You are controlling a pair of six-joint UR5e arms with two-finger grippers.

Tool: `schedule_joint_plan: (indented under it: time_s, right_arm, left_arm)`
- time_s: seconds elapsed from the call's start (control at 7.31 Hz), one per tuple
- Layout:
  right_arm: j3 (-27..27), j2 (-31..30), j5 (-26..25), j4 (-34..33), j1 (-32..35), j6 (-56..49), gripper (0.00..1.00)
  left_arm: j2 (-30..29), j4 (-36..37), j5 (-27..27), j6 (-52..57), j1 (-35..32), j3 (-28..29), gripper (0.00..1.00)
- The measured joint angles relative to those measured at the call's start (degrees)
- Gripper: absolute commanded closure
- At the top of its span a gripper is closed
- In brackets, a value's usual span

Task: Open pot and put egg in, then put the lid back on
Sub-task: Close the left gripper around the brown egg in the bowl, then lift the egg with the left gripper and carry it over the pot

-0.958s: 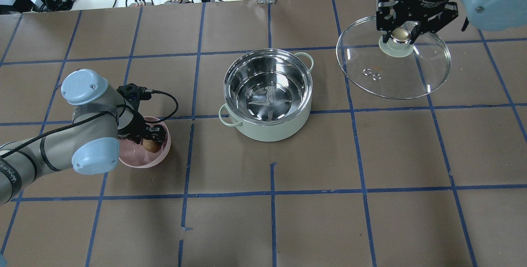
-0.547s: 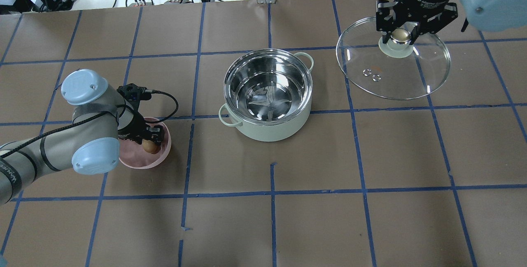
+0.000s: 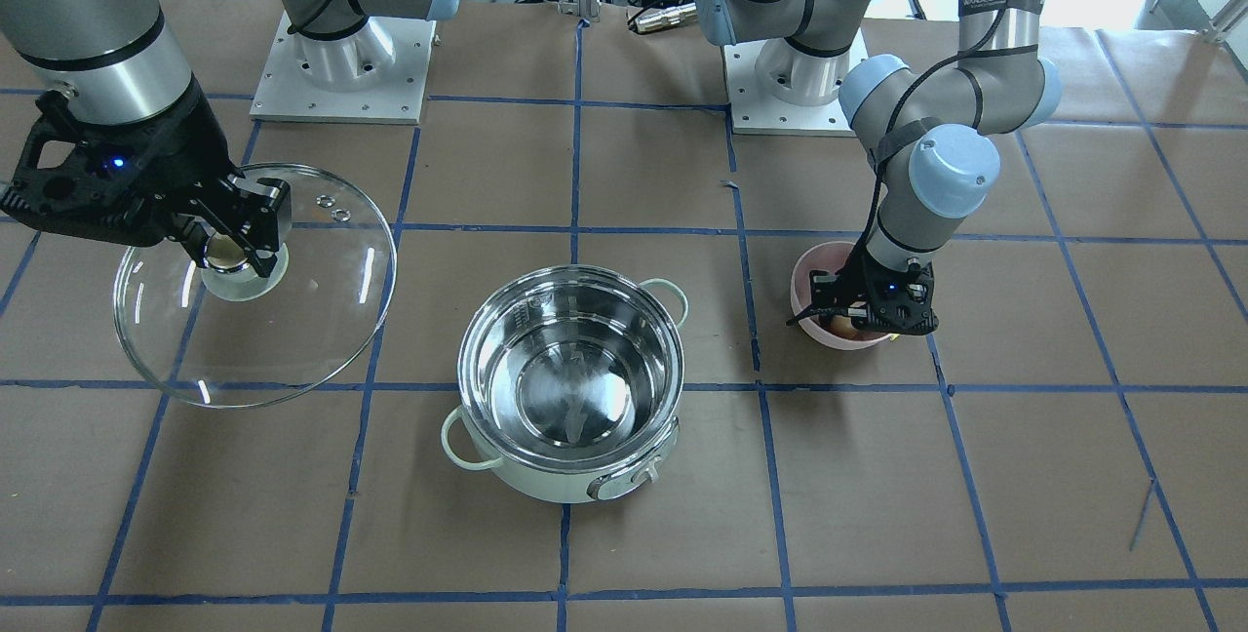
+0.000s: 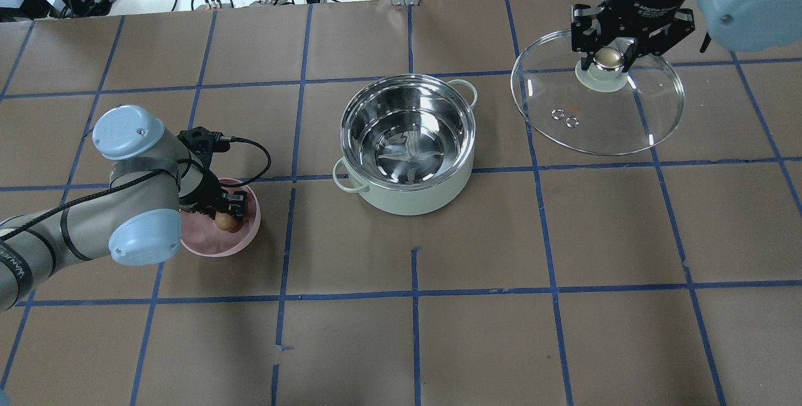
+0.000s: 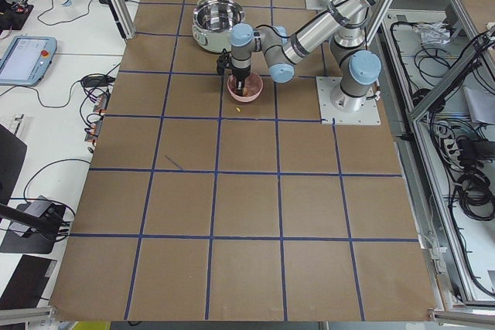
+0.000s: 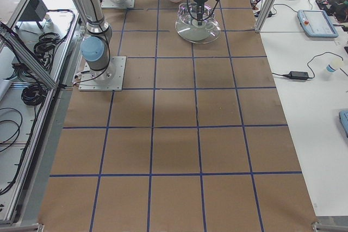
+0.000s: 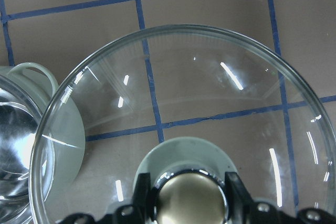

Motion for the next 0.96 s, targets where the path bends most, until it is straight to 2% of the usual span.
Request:
schedule_joint_plan:
  time_s: [0.41,0.55,0.96]
  right_arm:
    - [-0.04,0.01,0.01,-0.08,-0.05,0.00,0.61]
    - [-0.05,0.02,-0.07,-0.14,-0.13,-0.11,0.61]
    - [-0.08,0.04,-0.72,-0.40,-0.52,-0.70,0.61]
  left_arm:
    - [1.41,-0.70,0.33,-0.40,-0.57,1.15,0.98]
    - [3.26,-3.25,0.53,-0.63,-1.25,2.32,0.98]
    - [10.75,-21.01,-0.03,-6.05,-5.34,10.55,0.99]
